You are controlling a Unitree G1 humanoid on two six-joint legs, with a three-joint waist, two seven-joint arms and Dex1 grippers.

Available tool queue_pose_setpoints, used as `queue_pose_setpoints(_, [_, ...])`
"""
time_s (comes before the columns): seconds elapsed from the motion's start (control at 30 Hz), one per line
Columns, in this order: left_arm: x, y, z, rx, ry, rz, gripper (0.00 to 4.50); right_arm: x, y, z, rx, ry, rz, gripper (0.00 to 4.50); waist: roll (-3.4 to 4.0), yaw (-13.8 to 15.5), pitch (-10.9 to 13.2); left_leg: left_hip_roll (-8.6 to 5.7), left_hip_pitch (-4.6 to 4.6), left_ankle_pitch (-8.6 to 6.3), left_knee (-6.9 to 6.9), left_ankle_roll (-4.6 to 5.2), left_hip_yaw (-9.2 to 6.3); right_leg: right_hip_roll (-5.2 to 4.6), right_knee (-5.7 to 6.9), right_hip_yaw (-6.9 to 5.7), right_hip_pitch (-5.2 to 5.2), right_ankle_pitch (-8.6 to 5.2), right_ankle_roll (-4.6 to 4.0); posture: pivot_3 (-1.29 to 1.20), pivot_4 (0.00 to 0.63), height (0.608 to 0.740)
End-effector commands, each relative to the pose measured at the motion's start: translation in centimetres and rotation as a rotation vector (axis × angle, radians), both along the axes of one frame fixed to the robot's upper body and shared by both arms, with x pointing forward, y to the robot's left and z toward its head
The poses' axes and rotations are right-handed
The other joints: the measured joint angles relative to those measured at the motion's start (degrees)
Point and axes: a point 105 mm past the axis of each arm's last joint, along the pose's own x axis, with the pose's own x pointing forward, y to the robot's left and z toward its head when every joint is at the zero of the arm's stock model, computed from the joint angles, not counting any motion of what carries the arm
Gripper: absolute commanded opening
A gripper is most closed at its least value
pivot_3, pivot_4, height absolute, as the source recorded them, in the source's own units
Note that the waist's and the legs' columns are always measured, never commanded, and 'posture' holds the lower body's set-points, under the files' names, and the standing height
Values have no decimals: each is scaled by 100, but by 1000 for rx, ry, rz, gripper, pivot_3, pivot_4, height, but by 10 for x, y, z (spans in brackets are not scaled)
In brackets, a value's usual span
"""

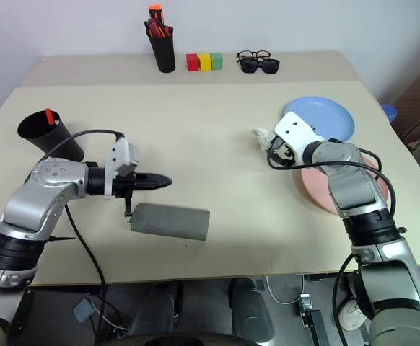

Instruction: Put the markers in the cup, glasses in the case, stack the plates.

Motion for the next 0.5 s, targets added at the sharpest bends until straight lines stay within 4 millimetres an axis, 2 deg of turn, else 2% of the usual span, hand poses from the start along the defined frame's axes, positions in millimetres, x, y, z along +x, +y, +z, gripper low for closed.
queue_pose_setpoints(0.03, [-3, -2, 18, -72, -66, 27, 12, 19, -17, 4, -66, -47, -64, 4012, 0, -15, 0, 0, 1, 0, -1, 0, 0, 0, 0, 0, 0, 0, 0, 0, 150, 740])
queue_pose_setpoints(0.2, [-6, -2, 16, -108, -64, 78, 12, 40, -25, -1, -83, -80, -113, 4012, 2, -108, 1, 0, 2, 0, -1, -1, 0, 0, 2, 2, 0, 1, 0, 0, 150, 740])
queue_pose_setpoints(0.27, [-7, -1, 15, -118, -61, 100, 0, 44, -24, -2, -93, -87, -111, 3488, 2, -123, 1, 0, 2, 1, -1, -1, -1, 0, 2, 2, 0, 1, 0, 0, 150, 740])
queue_pose_setpoints(0.33, [-7, 0, 15, -129, -61, 125, 0, 46, -20, -3, -70, -80, -101, 2751, 2, -124, 1, 0, 2, 1, -1, -1, -1, 0, 2, 3, 0, 1, 0, 0, 150, 740])
queue_pose_setpoints(0.5, [-9, 2, 11, -149, -52, 166, 0, 48, -17, -1, -78, -103, -87, 78, 3, -124, 2, 0, 2, 1, -1, -1, -1, 0, 2, 3, 0, 1, 0, 0, 150, 740])
